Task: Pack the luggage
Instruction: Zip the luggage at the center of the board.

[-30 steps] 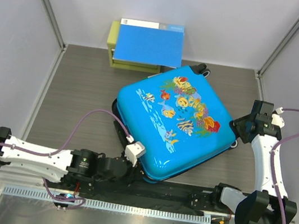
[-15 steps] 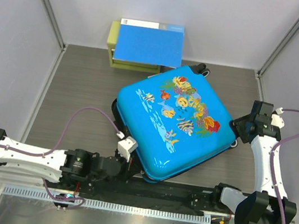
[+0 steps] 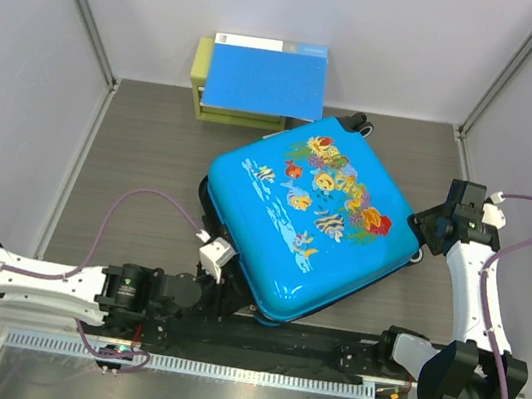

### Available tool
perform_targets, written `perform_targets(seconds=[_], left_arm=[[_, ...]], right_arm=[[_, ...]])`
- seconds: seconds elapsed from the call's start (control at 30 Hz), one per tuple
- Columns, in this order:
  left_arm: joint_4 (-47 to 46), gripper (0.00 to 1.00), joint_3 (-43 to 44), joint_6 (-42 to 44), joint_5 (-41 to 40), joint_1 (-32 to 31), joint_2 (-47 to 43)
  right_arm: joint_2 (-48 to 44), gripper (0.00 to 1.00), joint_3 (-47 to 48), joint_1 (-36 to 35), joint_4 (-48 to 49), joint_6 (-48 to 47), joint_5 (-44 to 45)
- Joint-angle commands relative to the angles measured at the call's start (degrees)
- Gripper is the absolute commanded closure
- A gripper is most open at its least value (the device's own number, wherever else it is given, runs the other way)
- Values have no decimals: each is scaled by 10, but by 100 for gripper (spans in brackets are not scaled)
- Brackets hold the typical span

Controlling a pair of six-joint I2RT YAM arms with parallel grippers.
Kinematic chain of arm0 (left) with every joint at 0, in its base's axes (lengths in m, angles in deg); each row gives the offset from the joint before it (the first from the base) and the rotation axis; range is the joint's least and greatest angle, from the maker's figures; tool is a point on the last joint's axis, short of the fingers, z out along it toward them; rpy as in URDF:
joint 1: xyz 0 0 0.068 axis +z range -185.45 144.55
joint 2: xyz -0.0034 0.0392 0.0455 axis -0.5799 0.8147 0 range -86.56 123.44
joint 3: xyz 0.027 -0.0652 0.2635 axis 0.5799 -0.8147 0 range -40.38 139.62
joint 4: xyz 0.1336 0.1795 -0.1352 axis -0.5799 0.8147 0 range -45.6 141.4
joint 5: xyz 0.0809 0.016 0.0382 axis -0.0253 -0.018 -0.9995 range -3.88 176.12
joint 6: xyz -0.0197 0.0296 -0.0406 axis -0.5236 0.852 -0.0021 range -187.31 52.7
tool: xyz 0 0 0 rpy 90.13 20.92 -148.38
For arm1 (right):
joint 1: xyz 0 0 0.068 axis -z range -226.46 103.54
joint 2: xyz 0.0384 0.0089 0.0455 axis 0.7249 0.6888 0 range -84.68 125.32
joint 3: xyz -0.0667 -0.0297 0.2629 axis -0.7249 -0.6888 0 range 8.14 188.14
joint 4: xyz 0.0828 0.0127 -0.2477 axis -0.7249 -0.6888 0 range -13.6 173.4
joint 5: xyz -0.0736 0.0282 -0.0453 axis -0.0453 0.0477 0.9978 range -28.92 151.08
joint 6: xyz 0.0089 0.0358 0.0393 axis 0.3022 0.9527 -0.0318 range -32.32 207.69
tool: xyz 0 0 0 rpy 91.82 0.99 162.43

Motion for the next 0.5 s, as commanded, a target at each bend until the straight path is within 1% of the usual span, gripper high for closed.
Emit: perform_targets(seconds=[0.0,0.03,0.13,0.4,0.47], left_arm=[[-32,57,5,24,52,1,36],[-33,53,13,29,53,0,45],[-61,49,12,39,56,0,63],[-81,40,-2,36,33,-1,68],[-84,39,-5,34,33,-1,68]], right_arm=[[25,99,-33,-21,-88,-57,-47],[25,99,-33,-21,-89,-57,-48],[24,99,-37,-21,-89,-54,-52],[24,99,-39,-22,-89,-54,-55],[25,99,-39,-21,-88,-55,-56]])
